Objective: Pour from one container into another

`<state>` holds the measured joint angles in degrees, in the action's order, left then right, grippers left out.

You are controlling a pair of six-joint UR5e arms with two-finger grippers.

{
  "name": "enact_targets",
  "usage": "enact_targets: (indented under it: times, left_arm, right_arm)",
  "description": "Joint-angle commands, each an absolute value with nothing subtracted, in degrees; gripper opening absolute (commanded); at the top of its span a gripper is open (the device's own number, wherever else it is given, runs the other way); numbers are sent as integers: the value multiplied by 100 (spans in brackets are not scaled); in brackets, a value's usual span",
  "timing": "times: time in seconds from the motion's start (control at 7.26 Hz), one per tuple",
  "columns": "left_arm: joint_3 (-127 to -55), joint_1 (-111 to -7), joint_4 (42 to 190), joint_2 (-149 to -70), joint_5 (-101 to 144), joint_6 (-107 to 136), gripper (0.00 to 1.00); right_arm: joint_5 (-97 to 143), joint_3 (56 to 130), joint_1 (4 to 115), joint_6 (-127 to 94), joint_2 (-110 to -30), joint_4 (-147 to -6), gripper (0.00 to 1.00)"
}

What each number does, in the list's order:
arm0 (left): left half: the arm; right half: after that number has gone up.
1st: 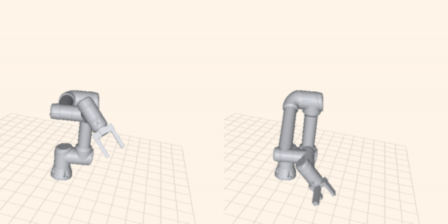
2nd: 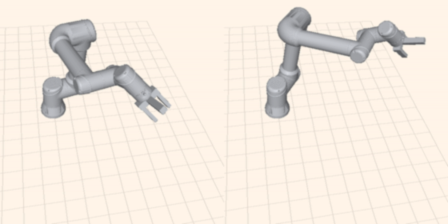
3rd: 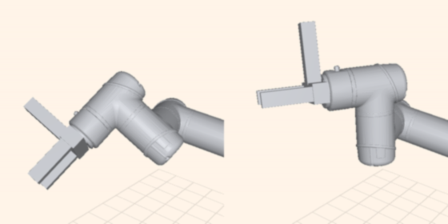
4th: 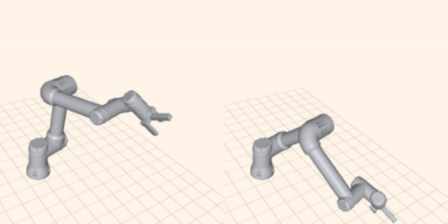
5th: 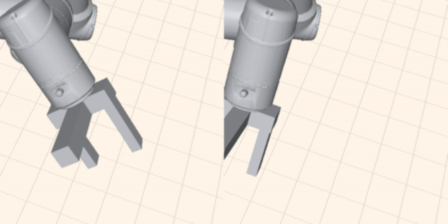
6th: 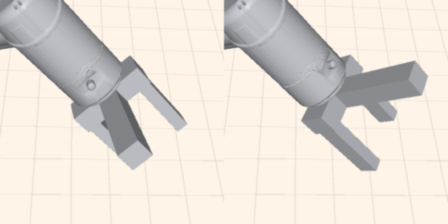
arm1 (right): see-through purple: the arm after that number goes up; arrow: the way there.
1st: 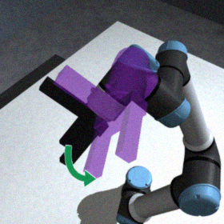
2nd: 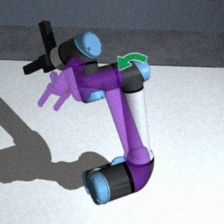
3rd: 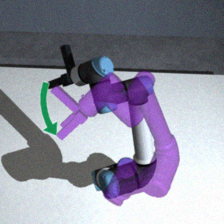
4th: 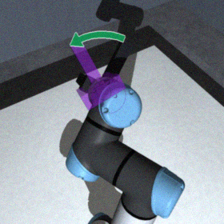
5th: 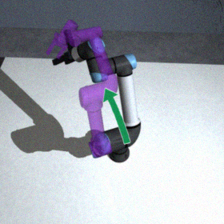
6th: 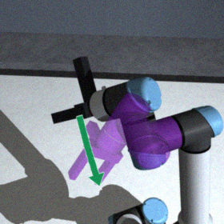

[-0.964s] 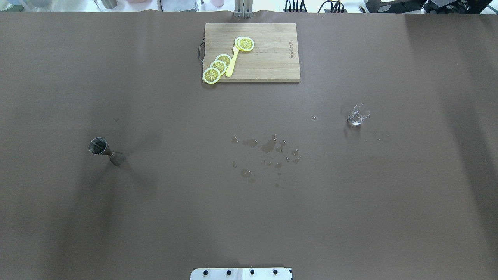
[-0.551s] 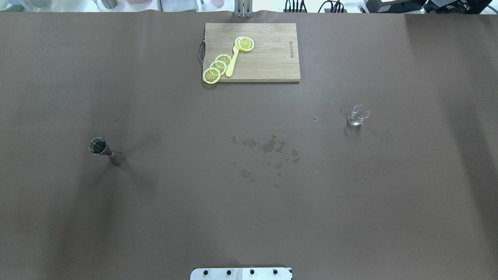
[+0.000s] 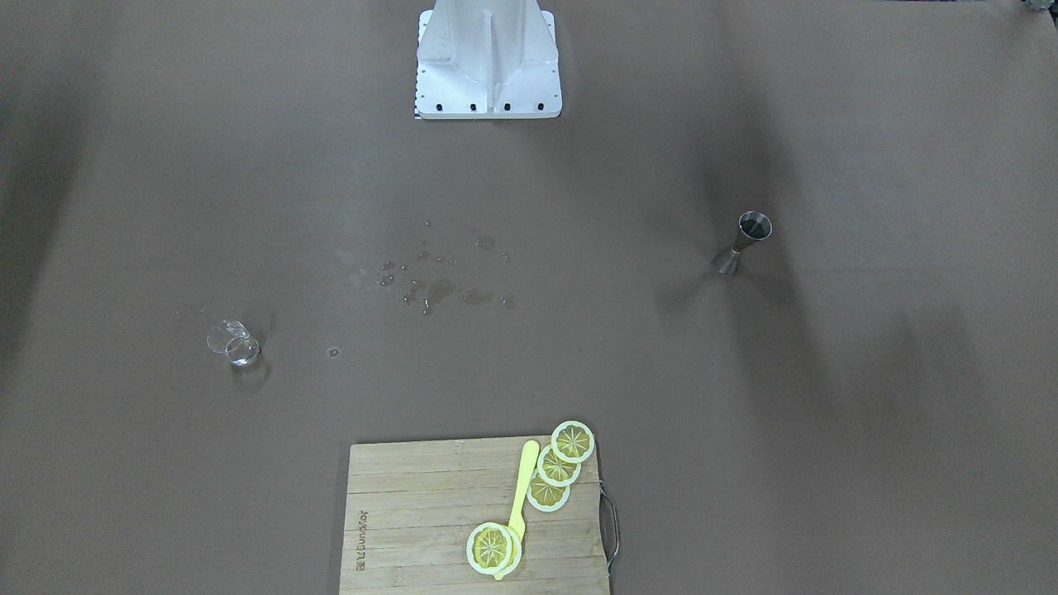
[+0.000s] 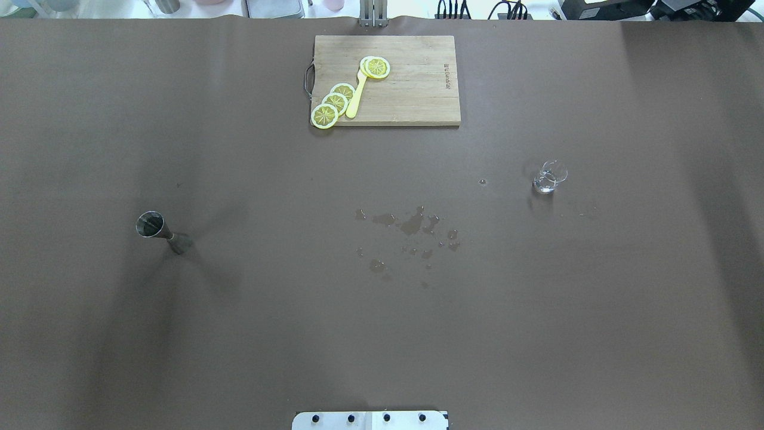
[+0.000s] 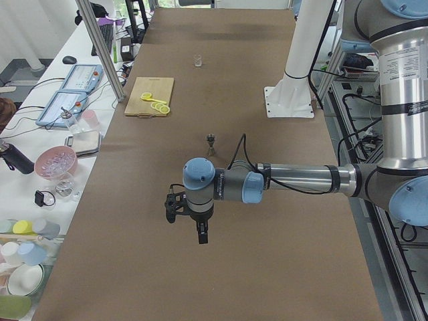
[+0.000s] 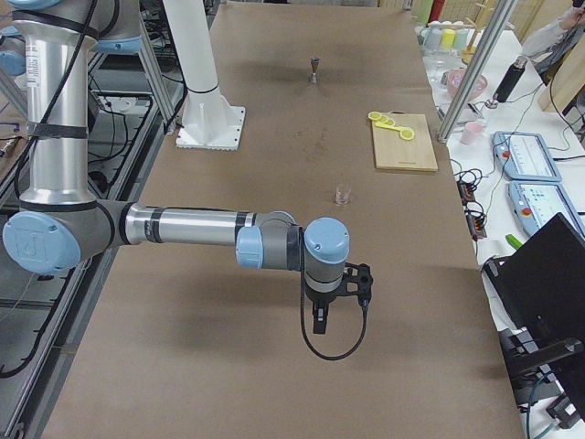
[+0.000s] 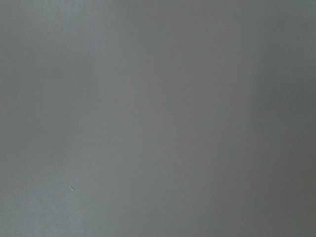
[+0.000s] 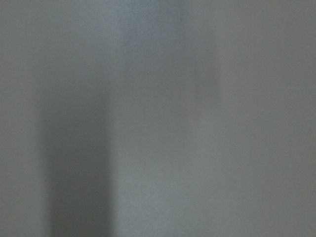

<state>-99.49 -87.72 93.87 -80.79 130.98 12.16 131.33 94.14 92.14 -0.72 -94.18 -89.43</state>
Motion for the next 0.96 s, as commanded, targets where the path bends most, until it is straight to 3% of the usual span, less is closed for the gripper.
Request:
enact_targets:
  times: [0.0,0.83]
  left_arm:
    - [-9888,-8771,9387,-8103,13078,1213,99]
    - [-9888,-8763,9387,-8139,13096,1213,99]
  right_arm:
    - [13113,9378,9220,-96,-9335,-8773,100]
    - [13500,9448,9220,-26,-9519,-8200,100]
